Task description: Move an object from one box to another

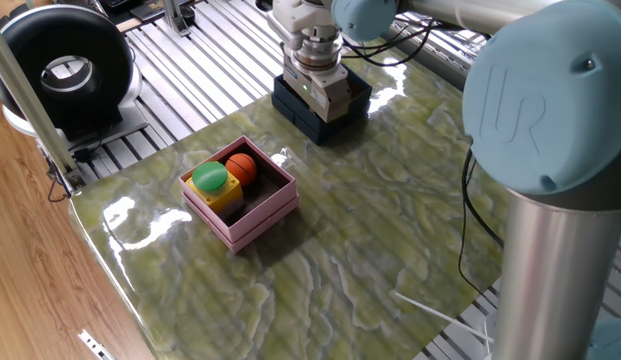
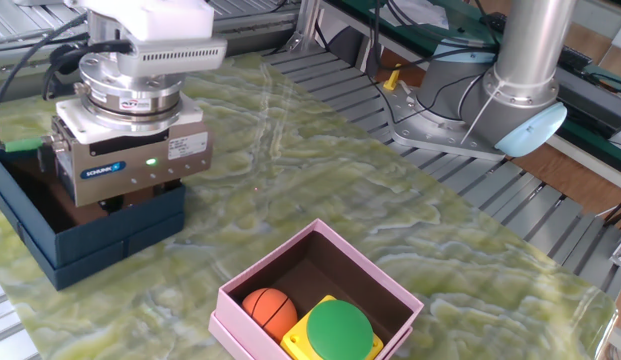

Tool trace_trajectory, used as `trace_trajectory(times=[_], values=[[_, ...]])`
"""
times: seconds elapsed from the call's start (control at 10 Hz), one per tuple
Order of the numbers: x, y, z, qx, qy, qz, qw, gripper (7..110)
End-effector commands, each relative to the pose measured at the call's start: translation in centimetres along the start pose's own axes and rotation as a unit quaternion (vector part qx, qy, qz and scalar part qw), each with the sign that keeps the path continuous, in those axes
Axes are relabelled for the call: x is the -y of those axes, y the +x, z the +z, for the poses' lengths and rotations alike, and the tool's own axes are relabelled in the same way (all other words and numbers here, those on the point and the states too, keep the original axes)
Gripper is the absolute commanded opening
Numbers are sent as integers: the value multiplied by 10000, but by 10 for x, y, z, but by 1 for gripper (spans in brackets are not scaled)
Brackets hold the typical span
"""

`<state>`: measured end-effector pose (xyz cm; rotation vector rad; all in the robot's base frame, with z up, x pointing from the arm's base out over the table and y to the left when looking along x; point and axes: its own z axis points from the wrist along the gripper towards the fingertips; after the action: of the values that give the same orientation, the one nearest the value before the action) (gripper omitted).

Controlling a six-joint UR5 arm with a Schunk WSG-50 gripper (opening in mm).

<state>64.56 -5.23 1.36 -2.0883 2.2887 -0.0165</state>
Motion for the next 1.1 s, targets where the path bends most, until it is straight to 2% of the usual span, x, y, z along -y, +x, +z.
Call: trace_trajectory(times=[0.0, 0.3, 0.5, 0.7, 1.0], values=[[2, -1, -6, 75, -55, 88, 9999, 7], [4, 0, -6, 50, -76, 133, 9999, 7], [12, -2, -3, 96, 66, 151, 9998, 7], [13, -7, -3, 198, 77, 217, 9995, 7], [13, -3, -6, 195, 99, 301, 9993, 7]])
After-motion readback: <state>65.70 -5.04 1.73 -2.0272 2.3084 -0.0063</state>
